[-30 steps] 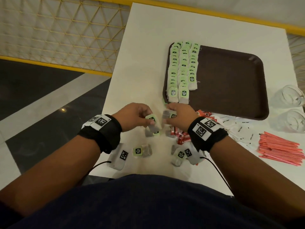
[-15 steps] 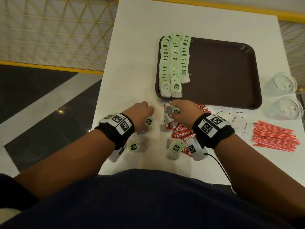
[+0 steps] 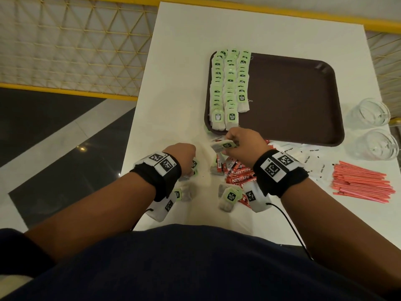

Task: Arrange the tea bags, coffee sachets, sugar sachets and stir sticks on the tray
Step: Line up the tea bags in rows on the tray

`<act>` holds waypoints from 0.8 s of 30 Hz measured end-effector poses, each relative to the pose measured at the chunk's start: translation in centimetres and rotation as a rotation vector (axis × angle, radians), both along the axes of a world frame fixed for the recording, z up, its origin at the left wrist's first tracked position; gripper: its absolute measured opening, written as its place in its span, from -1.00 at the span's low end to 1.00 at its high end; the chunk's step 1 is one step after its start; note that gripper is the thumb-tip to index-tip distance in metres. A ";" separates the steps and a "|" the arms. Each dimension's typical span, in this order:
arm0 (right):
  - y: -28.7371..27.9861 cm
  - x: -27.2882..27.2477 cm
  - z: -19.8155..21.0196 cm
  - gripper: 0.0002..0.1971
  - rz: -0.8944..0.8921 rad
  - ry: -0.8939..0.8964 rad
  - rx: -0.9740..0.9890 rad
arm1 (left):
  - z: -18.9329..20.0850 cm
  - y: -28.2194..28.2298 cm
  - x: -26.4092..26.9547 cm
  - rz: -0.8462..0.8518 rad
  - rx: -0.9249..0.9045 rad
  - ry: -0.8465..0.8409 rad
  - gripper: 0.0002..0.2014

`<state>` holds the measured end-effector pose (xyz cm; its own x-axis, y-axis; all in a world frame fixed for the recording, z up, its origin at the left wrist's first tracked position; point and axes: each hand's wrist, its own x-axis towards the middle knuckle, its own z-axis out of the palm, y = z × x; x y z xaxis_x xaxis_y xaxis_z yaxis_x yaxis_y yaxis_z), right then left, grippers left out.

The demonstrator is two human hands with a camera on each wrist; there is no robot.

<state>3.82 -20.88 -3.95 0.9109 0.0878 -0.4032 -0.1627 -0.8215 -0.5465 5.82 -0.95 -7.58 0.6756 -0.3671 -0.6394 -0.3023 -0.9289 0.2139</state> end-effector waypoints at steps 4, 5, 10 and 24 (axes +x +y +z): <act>-0.4 0.1 -0.1 -0.84 -0.004 -0.006 0.016 | 0.2 0.1 0.2 -0.034 0.023 -0.008 -0.54; -0.4 0.2 -0.1 -0.85 -0.005 -0.009 0.022 | 0.3 0.1 0.2 -0.045 0.033 -0.011 -0.52; -0.7 0.4 -0.5 -0.87 -0.005 -0.031 0.036 | 0.4 0.0 0.2 -0.087 0.041 0.012 -0.55; -0.8 1.5 -0.3 -0.90 0.054 -0.015 0.132 | 1.0 1.8 2.6 0.116 -0.173 0.084 -0.79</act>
<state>5.35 -21.68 -4.29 0.9092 0.1882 -0.3713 -0.1110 -0.7499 -0.6522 8.39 0.88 -6.59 0.6667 -0.3991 -0.6295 -0.1699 -0.9037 0.3931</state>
